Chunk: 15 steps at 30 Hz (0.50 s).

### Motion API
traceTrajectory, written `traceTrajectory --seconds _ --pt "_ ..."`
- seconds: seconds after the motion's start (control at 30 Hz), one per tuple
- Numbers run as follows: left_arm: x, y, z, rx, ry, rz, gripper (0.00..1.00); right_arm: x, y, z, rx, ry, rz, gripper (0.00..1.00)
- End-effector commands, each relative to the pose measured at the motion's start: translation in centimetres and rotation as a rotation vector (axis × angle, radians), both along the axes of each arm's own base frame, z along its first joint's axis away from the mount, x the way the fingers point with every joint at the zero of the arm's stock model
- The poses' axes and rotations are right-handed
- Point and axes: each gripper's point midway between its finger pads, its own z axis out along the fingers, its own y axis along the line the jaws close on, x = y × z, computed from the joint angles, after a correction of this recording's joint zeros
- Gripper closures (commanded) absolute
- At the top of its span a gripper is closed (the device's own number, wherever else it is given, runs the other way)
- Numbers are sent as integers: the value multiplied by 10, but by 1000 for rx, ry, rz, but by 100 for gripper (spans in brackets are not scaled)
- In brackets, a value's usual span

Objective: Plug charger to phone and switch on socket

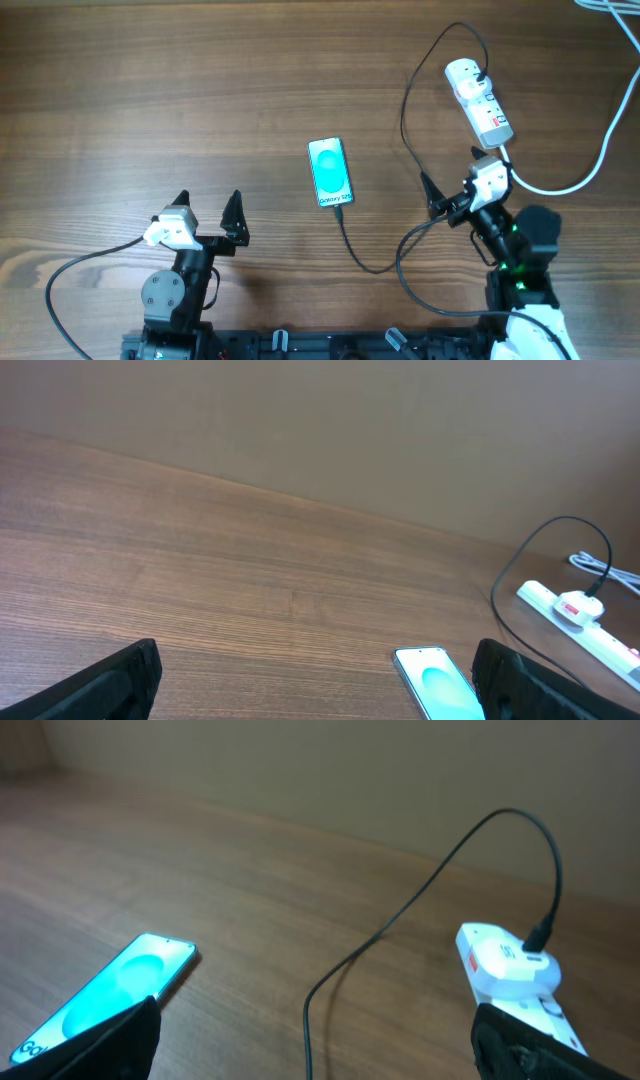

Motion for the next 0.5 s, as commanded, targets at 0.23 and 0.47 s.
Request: traceTrajectory --seconds 0.23,0.47 --pt "0 -1 -2 3 0 -5 0 -22 -10 -40 74 113 -101 0" --pt "0 -1 -2 2 0 -5 0 -35 -10 -60 69 212 -103 0"
